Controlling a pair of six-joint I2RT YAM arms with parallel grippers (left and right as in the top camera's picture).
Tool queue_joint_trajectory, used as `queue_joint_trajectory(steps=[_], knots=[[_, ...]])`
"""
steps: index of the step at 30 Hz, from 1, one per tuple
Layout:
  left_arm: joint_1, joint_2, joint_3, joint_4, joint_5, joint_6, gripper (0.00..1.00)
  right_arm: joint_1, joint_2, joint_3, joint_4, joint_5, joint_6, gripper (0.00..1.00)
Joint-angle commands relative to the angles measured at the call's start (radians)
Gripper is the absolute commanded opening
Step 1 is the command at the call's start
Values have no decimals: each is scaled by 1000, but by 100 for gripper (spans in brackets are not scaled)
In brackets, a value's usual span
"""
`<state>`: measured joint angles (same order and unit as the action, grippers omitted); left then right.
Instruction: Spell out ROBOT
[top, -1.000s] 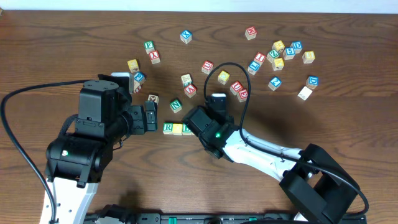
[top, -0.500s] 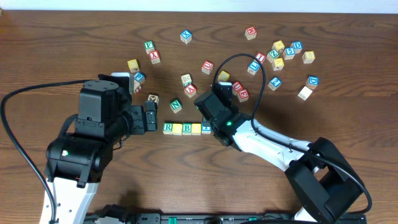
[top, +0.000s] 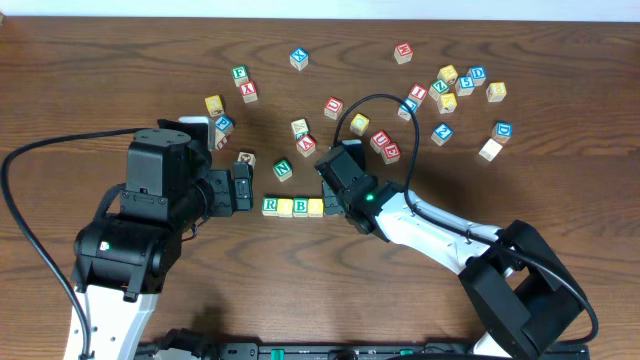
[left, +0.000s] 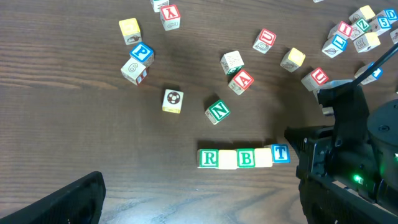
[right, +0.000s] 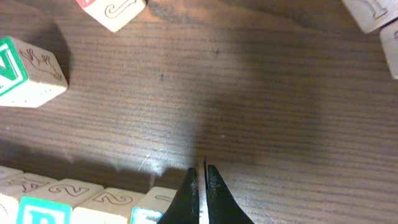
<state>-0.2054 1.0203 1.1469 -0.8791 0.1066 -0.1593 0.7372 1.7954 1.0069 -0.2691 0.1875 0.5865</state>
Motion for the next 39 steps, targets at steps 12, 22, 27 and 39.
queue_joint_trajectory(steps=[12,22,27,39], knots=[[3,-2,18,0,6,9,98,3,-2,0,-11,-40,-19,1],[3,-2,18,0,6,9,98,5,-2,0,-13,-58,-19,1],[3,-2,18,0,6,9,98,5,-2,0,-13,-60,-19,1],[3,-2,18,0,6,9,98,12,-2,0,-13,-67,-19,1]])
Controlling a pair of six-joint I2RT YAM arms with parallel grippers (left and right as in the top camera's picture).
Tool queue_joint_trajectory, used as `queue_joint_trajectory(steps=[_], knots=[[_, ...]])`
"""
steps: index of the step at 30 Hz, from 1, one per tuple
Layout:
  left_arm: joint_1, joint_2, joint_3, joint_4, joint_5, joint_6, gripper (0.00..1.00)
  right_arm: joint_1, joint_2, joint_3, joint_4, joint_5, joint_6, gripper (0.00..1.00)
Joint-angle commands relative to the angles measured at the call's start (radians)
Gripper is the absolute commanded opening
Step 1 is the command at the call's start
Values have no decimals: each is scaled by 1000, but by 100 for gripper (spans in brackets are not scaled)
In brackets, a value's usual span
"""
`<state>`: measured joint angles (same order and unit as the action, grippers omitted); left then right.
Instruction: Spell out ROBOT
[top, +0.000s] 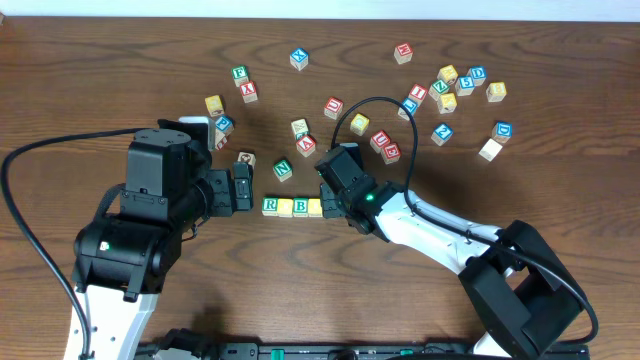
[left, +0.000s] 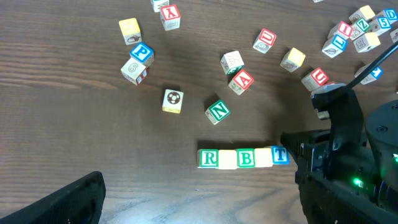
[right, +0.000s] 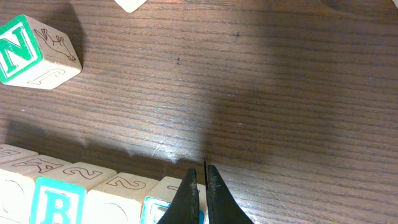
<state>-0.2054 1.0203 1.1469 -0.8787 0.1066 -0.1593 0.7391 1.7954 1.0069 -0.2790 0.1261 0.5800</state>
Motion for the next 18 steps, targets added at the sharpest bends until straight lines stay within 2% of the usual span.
queue_joint_trajectory(steps=[1,18], knots=[[3,-2,18,0,6,9,98,13,-2,0,-3,-5,-13,1],[3,-2,18,0,6,9,98,17,-2,0,-3,28,-13,1]])
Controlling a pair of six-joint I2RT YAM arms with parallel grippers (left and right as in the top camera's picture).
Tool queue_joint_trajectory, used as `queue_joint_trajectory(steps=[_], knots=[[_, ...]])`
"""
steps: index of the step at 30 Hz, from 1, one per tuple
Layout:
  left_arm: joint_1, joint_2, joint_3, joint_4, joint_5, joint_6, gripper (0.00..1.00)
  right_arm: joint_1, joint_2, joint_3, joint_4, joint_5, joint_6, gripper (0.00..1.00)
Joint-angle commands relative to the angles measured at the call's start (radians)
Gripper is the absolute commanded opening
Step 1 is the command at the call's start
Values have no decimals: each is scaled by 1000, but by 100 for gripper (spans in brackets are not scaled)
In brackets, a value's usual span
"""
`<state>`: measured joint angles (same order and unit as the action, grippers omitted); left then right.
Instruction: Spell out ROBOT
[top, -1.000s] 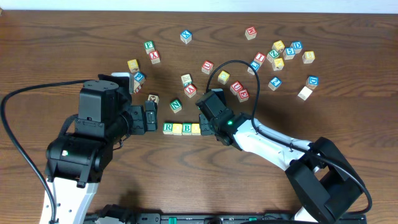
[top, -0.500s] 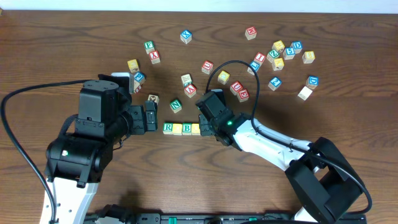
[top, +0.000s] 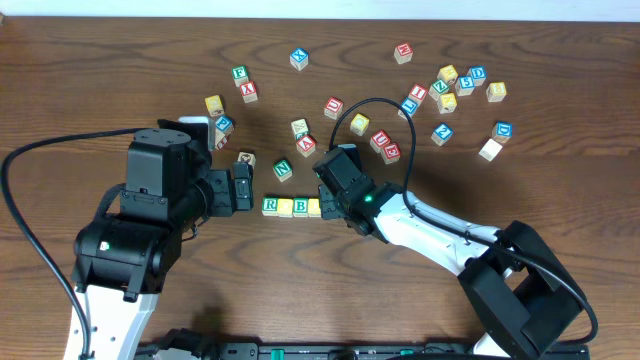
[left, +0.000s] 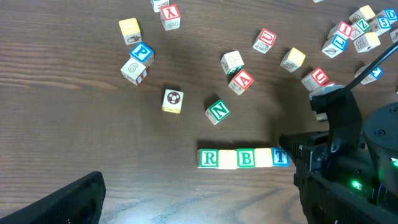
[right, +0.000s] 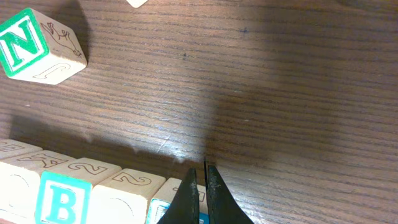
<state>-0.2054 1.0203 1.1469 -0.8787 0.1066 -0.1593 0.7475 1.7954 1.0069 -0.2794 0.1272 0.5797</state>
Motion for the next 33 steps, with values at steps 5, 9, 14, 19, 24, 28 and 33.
queue_joint_trajectory(steps=[5,9,14,19,24,28,33], knots=[[3,-2,18,0,6,9,98,9,-2,0,-3,51,-12,1],[3,-2,18,0,6,9,98,8,-2,0,-22,138,20,1],[3,-2,18,0,6,9,98,-18,-2,0,-112,287,142,1],[3,-2,18,0,6,9,98,-85,-24,2,-201,281,178,1],[3,-2,18,0,6,9,98,-126,-106,2,-262,220,182,1],[3,-2,18,0,6,9,98,-116,-172,2,-276,177,179,1],[3,-2,18,0,6,9,98,-87,-199,2,-277,104,167,1]])
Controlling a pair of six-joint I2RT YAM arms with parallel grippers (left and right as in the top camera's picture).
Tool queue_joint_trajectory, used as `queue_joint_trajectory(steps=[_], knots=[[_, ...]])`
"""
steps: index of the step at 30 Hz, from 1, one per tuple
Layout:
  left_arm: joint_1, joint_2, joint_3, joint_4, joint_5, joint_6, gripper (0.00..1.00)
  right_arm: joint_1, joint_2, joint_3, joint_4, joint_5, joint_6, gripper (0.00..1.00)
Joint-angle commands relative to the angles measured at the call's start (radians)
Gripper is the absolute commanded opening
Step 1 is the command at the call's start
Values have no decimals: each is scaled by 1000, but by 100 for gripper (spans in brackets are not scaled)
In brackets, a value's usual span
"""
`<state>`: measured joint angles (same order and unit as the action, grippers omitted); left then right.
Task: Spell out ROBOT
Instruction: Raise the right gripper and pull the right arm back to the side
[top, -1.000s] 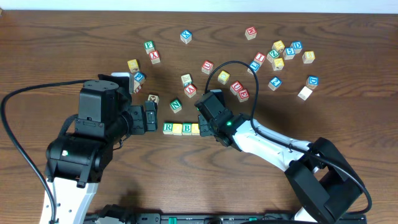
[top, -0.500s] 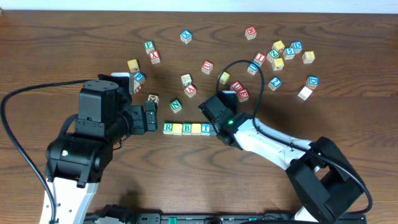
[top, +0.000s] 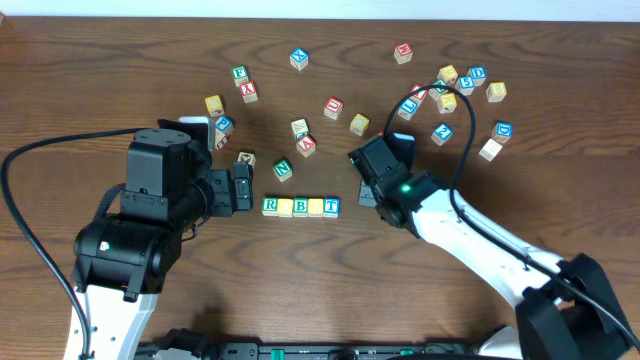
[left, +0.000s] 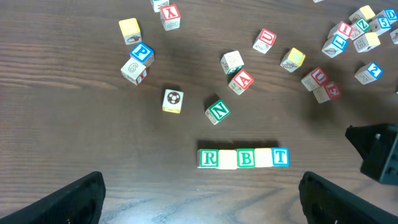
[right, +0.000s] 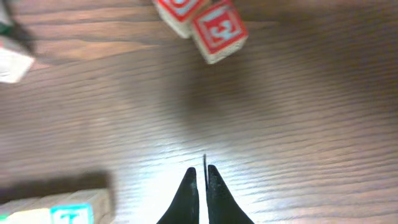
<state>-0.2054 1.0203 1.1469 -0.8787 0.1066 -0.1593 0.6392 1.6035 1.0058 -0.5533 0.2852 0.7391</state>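
A row of five blocks (left: 245, 158) lies on the dark wood table (left: 93, 143). It reads green R (left: 209, 158), a pale yellow top, green B (left: 246, 158), another pale yellow top, then blue T (left: 280, 156); the yellow tops' letters are not legible. In the overhead view the row (top: 300, 207) sits mid-table. My right gripper (right: 200, 177) is shut on nothing, over bare wood to the right of the T block (right: 65, 213) and apart from it. My left gripper (left: 200, 202) hangs open above the table in front of the row, its fingers (left: 68, 199) at the frame's edges.
Loose letter blocks lie behind the row: green N (left: 218, 111), red A (left: 242, 79), red U (left: 265, 40), blue P (left: 142, 53), and a cluster at the far right (top: 455, 85). Two red blocks (right: 217, 31) lie just beyond my right fingertips.
My right gripper, which was shut against the right end of the row at the T block, now stands off to the right of it. The row and the left gripper have not moved.
At first the T block sat slightly askew at the row's right end, with my shut right gripper beside it. At the following moments the gripper stood closer in and the T lay in line with the row. Now the gripper is clear of it.
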Motion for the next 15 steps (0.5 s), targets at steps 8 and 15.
queue_joint_trajectory(steps=[8,15], knots=[[3,-2,18,0,6,9,98,56,-16,3,-42,-68,8,1],[3,-2,18,0,6,9,98,42,-137,4,-147,-6,-9,1]])
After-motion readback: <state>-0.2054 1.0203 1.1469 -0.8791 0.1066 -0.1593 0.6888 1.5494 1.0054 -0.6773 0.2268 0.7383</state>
